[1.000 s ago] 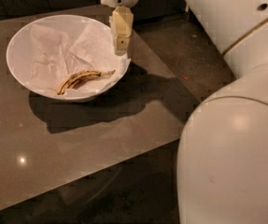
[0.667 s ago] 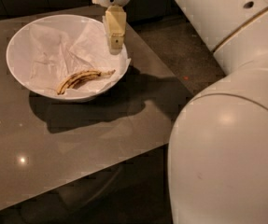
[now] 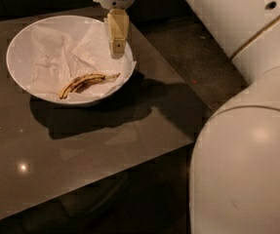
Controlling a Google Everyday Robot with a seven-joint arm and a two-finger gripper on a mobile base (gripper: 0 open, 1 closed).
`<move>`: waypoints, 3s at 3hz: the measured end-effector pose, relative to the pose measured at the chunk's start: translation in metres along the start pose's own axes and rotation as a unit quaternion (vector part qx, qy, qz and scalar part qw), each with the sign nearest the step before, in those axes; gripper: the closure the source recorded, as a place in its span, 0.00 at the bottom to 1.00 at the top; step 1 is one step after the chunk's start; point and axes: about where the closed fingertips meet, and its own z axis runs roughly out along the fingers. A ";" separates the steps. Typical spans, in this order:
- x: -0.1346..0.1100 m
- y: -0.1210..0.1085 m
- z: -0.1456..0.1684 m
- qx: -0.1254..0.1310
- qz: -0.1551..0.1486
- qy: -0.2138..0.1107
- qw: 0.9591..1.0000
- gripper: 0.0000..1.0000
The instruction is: Pick banana from white bowl
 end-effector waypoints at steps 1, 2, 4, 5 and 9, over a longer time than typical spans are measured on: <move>0.002 0.015 0.014 -0.021 0.014 0.003 1.000 0.00; 0.002 0.015 0.014 -0.021 0.014 0.003 1.000 0.00; -0.003 0.014 0.018 -0.012 0.004 -0.010 1.000 0.00; -0.003 0.014 0.019 -0.014 0.001 -0.011 1.000 0.00; -0.004 0.013 0.033 -0.016 0.013 0.002 1.000 0.00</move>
Offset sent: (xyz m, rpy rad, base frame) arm -0.0163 -0.0086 -0.0316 -0.0288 0.0992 -0.0365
